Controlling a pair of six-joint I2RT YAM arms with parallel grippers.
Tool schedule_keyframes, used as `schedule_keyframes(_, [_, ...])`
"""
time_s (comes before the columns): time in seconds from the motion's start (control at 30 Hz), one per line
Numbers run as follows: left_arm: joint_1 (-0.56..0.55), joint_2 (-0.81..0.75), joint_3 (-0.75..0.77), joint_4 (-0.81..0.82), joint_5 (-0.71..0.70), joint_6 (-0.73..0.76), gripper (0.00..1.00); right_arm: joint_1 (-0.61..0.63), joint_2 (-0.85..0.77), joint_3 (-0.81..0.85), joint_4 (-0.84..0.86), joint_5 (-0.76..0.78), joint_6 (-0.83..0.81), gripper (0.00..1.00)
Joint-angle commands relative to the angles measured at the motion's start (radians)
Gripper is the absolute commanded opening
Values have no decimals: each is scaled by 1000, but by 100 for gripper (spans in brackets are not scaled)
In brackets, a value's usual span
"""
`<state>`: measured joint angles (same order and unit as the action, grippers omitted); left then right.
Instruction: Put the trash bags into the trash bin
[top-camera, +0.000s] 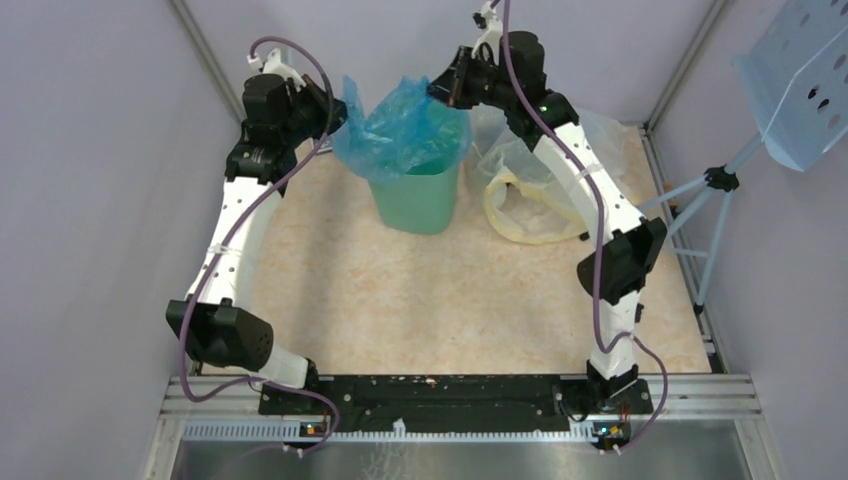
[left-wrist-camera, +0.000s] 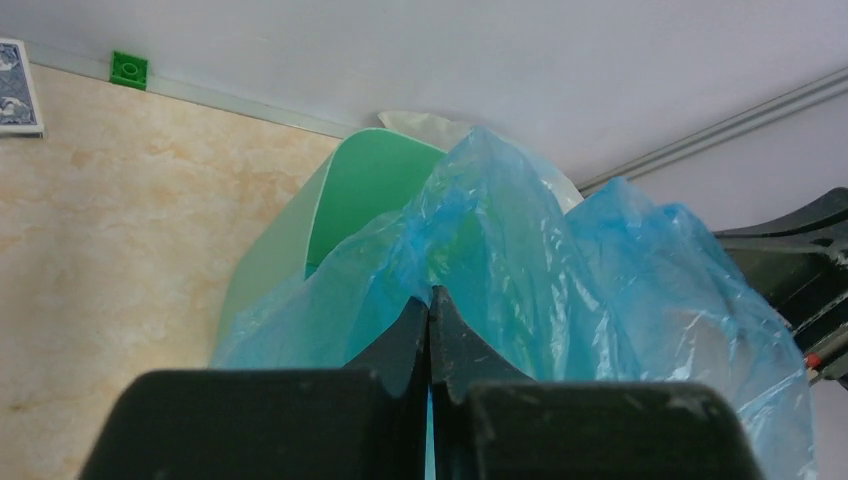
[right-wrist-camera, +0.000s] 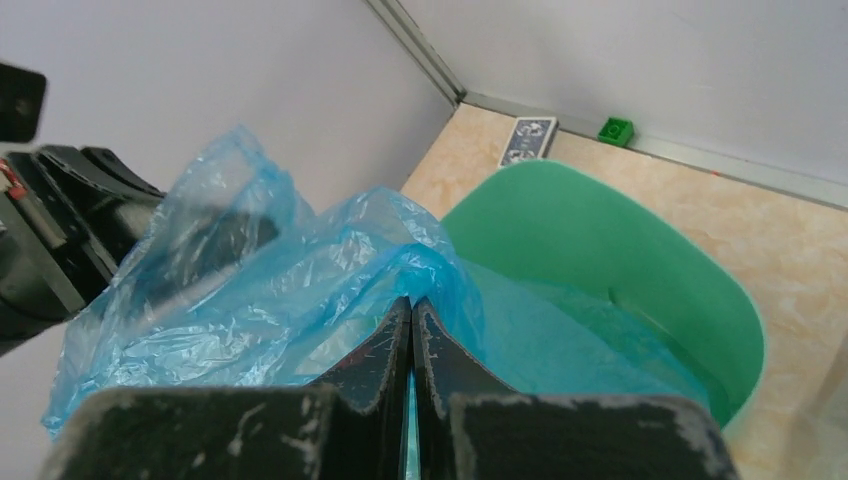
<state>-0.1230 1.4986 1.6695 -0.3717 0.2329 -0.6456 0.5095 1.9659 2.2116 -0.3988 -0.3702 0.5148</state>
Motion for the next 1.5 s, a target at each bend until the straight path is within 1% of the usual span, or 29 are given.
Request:
schedule_keyframes(0.0, [31,-26,-45,107,38,-30,0,-8,86,149,35,-146,73,0])
schedule_keyframes(0.1, [38,-67,-70,139,16,-32,0,5,124,148,86,-199,113,0])
schedule_keyframes(0.3, [39,-162,-86,181,-46,-11,0,59,174,185,96,-255,106,0])
schedule_keyframes(0.43, [39,-181,-94,213,-15,-21,0,62,162,174,77,-260,83,0])
schedule_keyframes(0.53, [39,-184,-106,253,7,-37,0,30,142,165,59,-251,68,0])
schedule_keyframes(0.6, [36,-171,-106,277,52,-58,0,-6,119,139,50,-239,73,0])
schedule_keyframes(0.7, [15,-129,-102,313,130,-97,0,-72,72,68,51,-220,78,0])
schedule_keyframes(0.8, [-39,-76,-82,315,118,-86,0,-128,40,3,56,-234,81,0])
schedule_keyframes(0.93, [-110,12,-36,319,83,-60,0,-175,47,-2,5,-253,54,0])
schedule_keyframes(1.1, [-178,138,99,269,63,-21,0,-196,7,-17,-9,-216,17,0])
schedule_keyframes(1.23, [-187,225,178,275,86,-39,0,-212,-39,-19,-22,-169,-9,0])
schedule_keyframes(1.37, [-205,347,327,220,126,-45,0,-217,-95,-47,-36,-142,-34,0])
schedule_keyframes(1.47, [-216,380,317,230,140,-56,0,-216,-137,-96,-24,-153,-36,0])
